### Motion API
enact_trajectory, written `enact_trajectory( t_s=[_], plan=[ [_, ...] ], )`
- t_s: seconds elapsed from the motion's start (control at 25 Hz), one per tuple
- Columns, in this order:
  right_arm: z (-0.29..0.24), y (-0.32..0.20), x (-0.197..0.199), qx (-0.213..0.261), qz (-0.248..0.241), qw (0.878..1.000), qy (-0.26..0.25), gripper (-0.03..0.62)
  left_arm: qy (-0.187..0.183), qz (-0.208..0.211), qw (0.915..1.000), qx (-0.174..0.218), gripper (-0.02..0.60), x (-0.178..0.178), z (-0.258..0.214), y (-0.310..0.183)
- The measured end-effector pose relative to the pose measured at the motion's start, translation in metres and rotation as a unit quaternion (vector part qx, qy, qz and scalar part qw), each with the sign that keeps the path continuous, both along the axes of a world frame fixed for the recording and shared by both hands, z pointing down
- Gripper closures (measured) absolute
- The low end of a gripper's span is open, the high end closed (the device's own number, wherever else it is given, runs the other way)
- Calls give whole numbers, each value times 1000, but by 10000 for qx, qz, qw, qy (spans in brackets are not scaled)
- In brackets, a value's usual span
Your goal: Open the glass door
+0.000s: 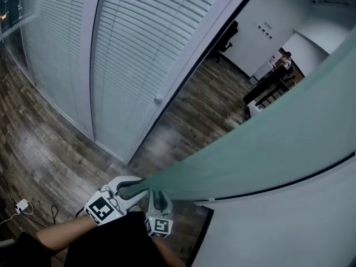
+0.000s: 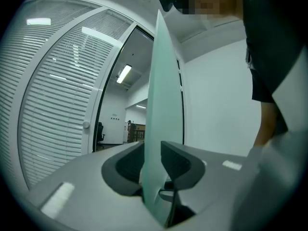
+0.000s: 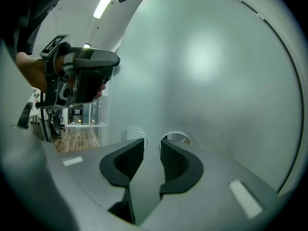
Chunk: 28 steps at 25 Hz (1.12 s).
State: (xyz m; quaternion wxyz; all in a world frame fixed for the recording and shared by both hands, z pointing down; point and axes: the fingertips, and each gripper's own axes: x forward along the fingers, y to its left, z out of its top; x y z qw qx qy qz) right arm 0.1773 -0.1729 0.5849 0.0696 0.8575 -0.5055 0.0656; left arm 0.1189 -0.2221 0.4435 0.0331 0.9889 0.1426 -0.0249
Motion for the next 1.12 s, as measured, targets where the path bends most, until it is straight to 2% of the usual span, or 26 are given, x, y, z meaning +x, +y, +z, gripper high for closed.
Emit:
enact_trajectory(
  t_s=[0.12,0.4,0.6,0.84,1.12],
  plan=[
    [1,5,-7,52,61,10000,-4,483,-60,93,9998,-136,509,-6,0,2],
    [-7,2,7,-8,149,9999,-32,483,-209,326,9992,-51,518,9,-7,-4],
    [13,11,-26,107,239,9996,107,485,-147,464,9988,-79,522,-20,13,6],
    [10,35,-56,141,170,9996,160,484,-98,643,9979,0,526,-41,21,25],
    [-18,71,-99,77,408,9991,18,480,-224,642,9977,-12,528,-54,-4,48]
  ],
)
